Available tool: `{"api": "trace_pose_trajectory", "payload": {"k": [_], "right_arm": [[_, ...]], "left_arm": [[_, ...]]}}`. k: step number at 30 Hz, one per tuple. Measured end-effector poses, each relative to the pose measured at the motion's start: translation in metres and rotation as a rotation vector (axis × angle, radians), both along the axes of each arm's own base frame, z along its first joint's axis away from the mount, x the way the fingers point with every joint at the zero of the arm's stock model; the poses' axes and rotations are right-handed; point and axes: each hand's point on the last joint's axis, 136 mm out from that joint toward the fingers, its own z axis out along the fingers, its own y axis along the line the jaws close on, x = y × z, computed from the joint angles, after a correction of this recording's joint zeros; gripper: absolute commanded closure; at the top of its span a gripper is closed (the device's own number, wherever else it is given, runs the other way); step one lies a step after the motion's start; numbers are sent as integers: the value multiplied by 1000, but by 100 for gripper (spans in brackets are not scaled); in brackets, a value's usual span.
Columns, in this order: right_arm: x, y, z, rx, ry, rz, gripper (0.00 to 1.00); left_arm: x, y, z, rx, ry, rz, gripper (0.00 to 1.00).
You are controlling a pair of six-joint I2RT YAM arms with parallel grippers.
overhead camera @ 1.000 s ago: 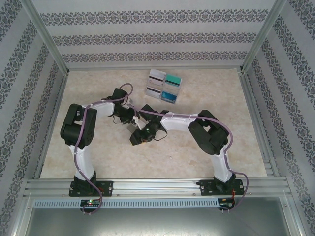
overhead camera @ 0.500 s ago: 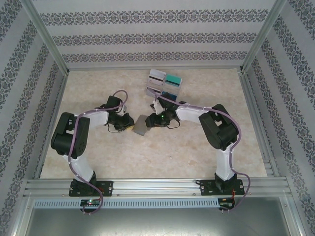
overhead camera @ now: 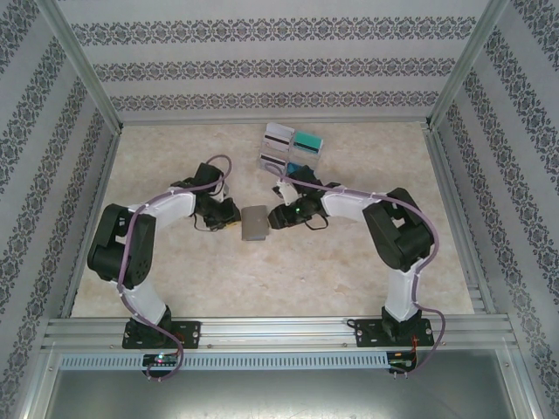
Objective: Put the credit cards into the card holder
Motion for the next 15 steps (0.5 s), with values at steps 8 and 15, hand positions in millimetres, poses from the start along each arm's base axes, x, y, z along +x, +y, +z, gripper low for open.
{"api": "trace_pose_trajectory", "payload": {"k": [8,15], "right_arm": [[23,-10,17,-91,-184,79,61],[11,17,0,-183,-233,250,61]], "left_arm": [[37,-9,34,-8,-97,-19,55],[31,-10,6,51,-12,-30,56]]}}
